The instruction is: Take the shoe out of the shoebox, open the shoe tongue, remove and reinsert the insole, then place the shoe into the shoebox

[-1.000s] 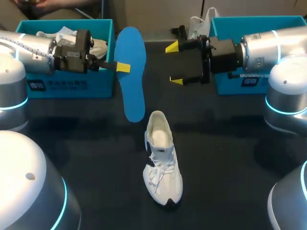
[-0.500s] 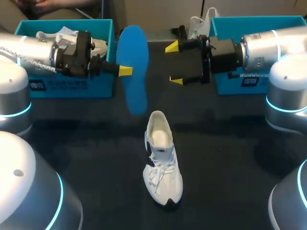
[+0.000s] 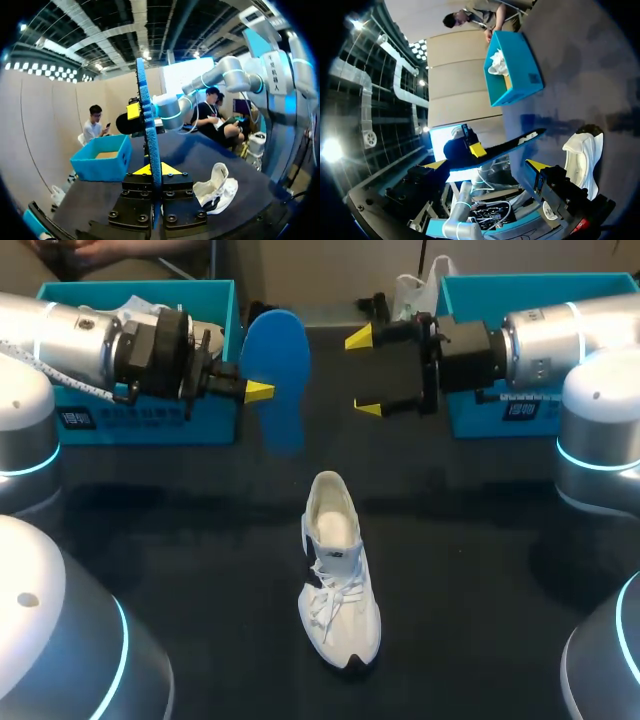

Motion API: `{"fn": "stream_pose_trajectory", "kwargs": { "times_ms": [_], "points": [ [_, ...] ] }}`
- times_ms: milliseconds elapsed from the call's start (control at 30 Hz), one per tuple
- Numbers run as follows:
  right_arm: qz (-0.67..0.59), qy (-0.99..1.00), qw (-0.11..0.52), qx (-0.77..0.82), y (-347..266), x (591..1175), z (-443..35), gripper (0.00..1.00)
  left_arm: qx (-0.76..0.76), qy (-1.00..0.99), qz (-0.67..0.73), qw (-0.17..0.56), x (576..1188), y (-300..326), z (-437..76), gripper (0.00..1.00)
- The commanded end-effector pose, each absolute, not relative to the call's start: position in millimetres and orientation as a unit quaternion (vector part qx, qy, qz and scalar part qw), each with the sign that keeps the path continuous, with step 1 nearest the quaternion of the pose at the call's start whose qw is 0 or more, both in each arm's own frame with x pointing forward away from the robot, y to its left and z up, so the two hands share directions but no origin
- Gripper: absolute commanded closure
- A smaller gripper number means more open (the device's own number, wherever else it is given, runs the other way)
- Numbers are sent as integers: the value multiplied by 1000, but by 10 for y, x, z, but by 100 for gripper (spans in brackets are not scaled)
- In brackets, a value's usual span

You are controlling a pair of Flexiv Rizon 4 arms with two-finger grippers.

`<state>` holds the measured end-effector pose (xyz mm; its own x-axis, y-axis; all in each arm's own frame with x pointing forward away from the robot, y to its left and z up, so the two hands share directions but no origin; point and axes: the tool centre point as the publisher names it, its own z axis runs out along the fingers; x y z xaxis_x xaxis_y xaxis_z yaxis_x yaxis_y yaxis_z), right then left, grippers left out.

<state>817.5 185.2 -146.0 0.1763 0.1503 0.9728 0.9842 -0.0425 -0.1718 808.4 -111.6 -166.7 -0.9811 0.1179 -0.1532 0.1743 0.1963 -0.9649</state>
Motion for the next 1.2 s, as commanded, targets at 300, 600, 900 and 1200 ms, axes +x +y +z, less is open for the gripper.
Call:
{"fn": "stream_pose_trajectory", "kwargs": {
  "times_ms": [300,600,900,1200],
  "points": [
    [-422,-483,494,-587,1873,8176,-1463,0,258,759,-577,153,8064,-1075,-1688,100],
    [-422,-483,494,-587,1873,8176,-1463,0,331,700,-590,227,8126,-1106,-1767,100],
    [-422,-483,494,-587,1873,8176,-1463,0,397,708,-477,336,8081,-1177,-1890,100],
    [-422,-483,494,-587,1873,8176,-1463,0,411,702,-467,348,8074,-1203,-1914,100]
  ]
}}
